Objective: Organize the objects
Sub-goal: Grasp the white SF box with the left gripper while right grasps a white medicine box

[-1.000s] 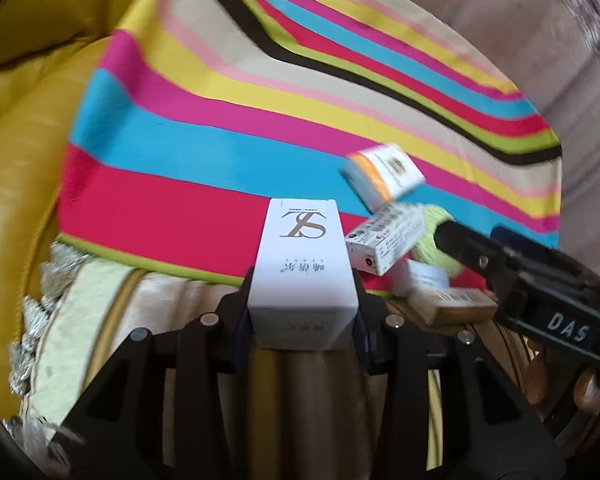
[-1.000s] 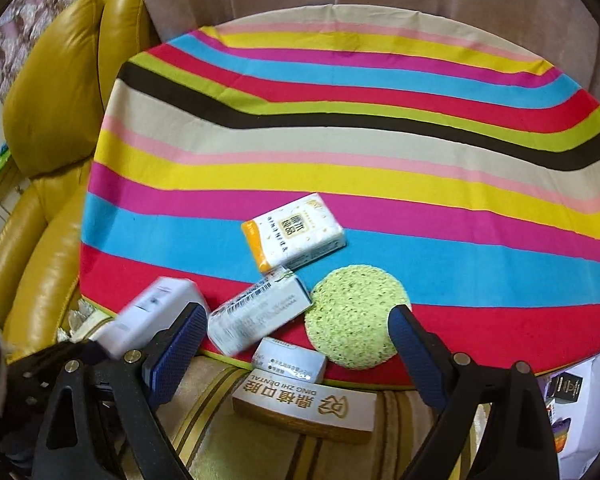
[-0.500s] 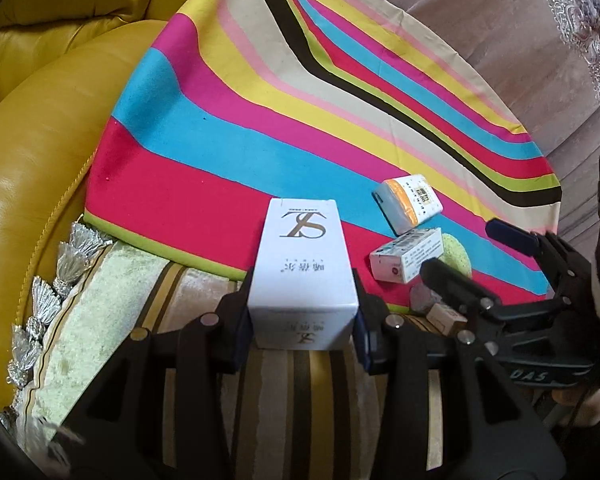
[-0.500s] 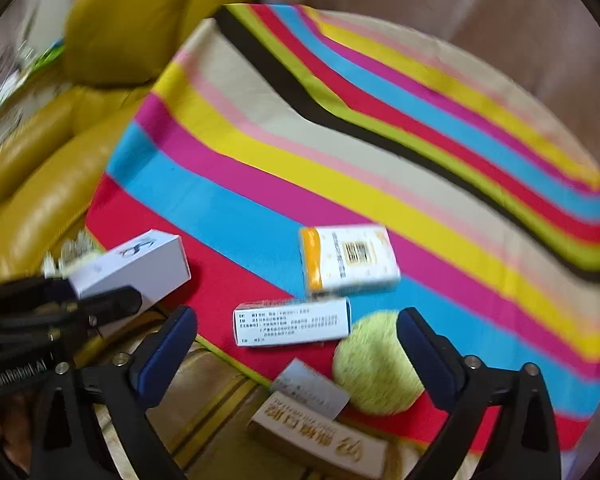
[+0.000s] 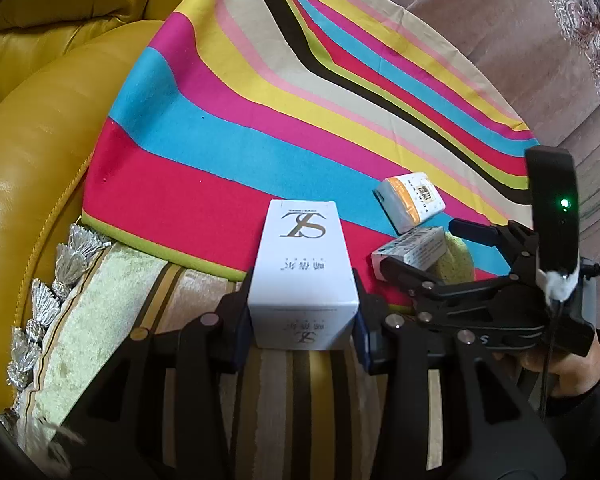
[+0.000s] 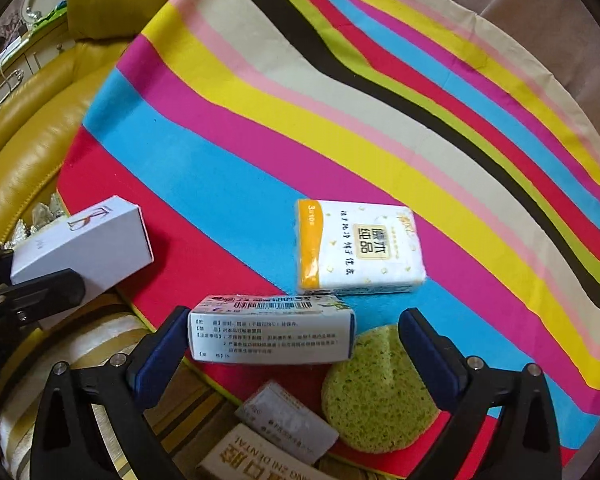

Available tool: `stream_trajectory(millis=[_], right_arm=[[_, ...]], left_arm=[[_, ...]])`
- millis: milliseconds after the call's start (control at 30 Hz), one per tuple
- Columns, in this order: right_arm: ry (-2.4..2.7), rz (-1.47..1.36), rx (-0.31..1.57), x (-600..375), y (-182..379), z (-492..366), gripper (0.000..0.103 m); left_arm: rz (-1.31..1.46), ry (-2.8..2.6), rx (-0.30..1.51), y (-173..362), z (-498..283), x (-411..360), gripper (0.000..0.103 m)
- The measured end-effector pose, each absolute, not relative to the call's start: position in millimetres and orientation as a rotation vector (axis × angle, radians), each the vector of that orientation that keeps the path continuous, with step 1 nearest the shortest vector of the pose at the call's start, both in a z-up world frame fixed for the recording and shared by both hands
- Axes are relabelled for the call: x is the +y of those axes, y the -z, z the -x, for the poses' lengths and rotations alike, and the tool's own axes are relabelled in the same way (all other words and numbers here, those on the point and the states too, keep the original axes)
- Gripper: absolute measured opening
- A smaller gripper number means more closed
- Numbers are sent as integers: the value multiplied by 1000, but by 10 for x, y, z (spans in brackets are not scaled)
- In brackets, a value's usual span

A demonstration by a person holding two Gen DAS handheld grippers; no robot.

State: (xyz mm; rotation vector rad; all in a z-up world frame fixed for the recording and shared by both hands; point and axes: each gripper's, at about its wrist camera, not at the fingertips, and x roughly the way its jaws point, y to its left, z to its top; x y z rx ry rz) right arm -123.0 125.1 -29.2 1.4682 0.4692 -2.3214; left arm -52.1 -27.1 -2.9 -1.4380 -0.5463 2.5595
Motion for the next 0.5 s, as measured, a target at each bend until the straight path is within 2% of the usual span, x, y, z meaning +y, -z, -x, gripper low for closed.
stream_trajectory(millis=[67, 133, 500], right_arm=[[2318, -1460, 468, 1243, 293, 1215, 84], [2332, -1452, 466, 1245, 284, 1199, 77], [2461, -1311, 321, 1458, -33, 1021, 77]], left_arm=[[1444, -2569, -525, 19, 520, -251, 45], [1446, -2584, -501, 2, 517, -231, 45], [1389, -2667, -345, -208, 492, 0, 45]])
